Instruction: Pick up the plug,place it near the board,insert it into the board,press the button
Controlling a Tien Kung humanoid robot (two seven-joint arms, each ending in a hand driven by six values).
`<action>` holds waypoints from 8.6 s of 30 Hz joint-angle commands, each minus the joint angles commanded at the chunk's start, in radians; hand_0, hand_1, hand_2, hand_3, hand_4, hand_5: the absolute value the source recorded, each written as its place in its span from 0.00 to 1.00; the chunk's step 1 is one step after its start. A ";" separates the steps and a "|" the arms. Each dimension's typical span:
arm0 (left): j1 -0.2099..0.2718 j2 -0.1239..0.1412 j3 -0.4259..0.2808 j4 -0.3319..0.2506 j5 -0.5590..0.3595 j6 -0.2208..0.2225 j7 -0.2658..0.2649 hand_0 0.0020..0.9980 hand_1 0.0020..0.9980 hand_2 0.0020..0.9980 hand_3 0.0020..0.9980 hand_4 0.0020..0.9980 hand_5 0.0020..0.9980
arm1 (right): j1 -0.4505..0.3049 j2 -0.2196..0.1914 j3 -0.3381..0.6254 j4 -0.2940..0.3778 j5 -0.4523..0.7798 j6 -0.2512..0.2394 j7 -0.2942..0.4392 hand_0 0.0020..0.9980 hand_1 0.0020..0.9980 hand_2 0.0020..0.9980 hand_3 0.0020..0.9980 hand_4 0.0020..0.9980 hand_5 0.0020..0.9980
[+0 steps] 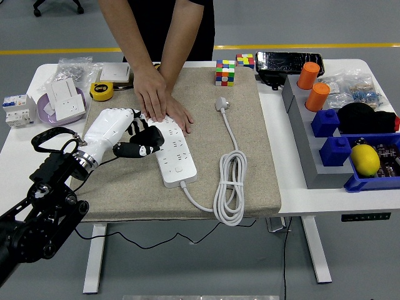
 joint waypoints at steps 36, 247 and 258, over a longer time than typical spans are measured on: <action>-0.103 -0.007 0.109 0.199 0.056 0.086 -0.045 0.48 0.37 0.29 0.35 0.52 0.04 | 0.003 -0.003 -0.005 0.000 0.002 -0.001 0.000 0.85 0.79 0.78 0.80 1.00 0.96; 0.136 0.007 0.107 -0.599 -0.250 -0.315 0.550 0.21 0.11 0.19 0.85 0.81 0.31 | 0.007 -0.014 -0.029 0.000 0.016 0.000 -0.007 0.83 0.76 0.75 0.79 1.00 0.94; 0.109 0.013 0.124 -0.535 -0.238 -0.589 0.654 0.15 0.06 0.15 0.78 0.50 0.16 | 0.009 -0.018 -0.035 0.000 0.020 0.000 -0.008 0.83 0.76 0.75 0.79 1.00 0.94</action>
